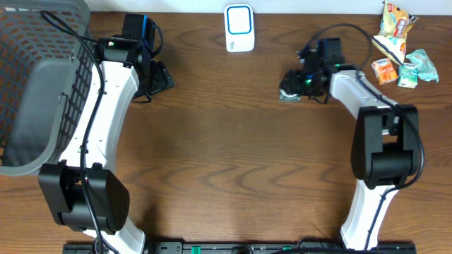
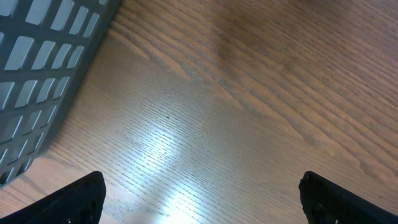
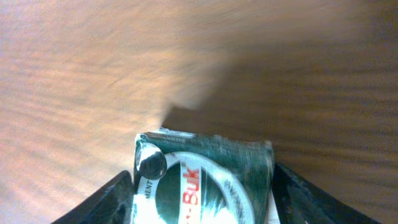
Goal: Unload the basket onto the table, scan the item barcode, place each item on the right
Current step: 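Move the right gripper left over the Zam-Buk tin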
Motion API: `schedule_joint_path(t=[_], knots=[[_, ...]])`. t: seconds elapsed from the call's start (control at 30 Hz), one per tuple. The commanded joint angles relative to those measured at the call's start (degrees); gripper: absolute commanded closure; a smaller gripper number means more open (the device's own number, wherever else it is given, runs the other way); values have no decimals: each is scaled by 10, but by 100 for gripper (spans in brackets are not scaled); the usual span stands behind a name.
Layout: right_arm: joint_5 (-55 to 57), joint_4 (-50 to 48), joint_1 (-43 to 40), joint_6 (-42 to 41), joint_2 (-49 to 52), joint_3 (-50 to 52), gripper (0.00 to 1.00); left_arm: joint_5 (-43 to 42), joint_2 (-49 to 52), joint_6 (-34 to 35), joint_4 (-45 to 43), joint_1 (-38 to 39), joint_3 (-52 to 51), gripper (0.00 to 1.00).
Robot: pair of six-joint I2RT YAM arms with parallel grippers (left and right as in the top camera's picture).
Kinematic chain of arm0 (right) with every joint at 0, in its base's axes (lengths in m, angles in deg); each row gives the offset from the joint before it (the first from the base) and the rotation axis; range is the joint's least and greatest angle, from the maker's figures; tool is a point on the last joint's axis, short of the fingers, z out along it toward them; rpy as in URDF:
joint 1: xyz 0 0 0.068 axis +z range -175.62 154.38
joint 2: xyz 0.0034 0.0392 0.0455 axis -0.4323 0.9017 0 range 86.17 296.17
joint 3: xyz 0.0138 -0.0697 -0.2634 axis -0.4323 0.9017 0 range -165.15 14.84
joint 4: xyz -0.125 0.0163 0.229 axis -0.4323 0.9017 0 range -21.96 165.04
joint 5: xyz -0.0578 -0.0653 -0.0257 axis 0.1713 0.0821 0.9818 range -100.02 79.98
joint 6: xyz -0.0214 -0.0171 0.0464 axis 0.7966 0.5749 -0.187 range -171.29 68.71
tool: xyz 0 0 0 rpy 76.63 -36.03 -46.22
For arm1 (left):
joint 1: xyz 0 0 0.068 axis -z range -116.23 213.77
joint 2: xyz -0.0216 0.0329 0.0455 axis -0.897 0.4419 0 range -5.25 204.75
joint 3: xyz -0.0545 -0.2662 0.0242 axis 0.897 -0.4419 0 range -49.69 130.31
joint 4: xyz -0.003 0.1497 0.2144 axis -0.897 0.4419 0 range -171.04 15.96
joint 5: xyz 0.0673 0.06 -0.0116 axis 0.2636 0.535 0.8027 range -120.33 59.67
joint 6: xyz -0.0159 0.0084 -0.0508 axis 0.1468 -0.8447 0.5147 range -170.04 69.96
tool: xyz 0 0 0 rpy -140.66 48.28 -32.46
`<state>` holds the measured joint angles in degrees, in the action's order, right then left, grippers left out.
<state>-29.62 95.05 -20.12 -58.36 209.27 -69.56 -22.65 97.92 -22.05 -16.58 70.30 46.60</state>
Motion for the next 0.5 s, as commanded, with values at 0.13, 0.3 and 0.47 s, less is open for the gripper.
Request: schedule_joint_path(t=[0.13,0.3,0.47], knots=[[-38,72,82,124,-13,3,28,7,-3,-10,2,-2,2,2],[33,92,114,123,-53,3,28,7,-3,-10,2,-2,2,2],[98,119,138,116,-107,3,25,7,-3,-10,2,-2,2,2]])
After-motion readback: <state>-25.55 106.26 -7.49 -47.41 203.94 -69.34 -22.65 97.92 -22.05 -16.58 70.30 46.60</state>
